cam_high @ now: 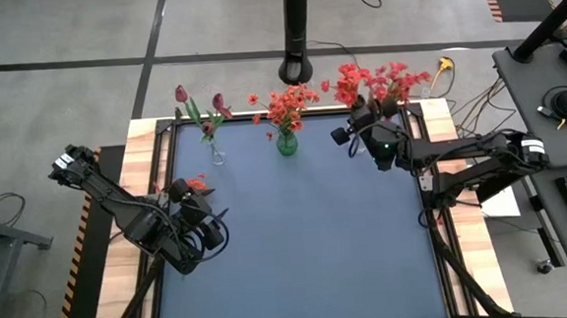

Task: Sort flowers into vase by color
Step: Put the red flowers into the right transparent vase

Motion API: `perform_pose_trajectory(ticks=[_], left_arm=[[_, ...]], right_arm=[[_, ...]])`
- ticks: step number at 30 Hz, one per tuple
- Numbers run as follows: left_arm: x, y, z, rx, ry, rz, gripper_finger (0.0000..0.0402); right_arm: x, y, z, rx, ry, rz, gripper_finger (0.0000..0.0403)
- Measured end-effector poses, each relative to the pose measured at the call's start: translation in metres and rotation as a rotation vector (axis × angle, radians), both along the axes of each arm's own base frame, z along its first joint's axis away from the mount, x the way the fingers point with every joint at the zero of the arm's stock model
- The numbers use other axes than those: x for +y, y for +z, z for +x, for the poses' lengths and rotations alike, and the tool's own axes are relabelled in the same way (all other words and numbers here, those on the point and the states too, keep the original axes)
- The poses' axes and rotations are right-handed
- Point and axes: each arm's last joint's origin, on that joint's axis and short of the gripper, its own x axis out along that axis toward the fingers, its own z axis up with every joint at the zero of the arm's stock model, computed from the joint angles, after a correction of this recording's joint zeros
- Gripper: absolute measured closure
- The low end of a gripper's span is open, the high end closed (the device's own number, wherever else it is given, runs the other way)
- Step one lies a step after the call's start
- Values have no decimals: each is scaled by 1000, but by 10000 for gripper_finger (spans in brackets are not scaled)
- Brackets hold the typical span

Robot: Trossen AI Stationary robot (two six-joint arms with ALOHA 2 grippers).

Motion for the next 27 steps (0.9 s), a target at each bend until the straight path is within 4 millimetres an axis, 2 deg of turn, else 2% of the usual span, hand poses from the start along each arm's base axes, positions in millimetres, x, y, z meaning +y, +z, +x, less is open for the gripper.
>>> perform_pose_trajectory(ticks=[9, 27], left_arm=[[0, 0, 0, 0, 0, 0, 130], [0, -1, 1, 1, 1, 1, 130]], right_arm=[[1, 0, 2, -45, 58, 21, 374], [0, 1, 1, -144, 17, 46, 374]])
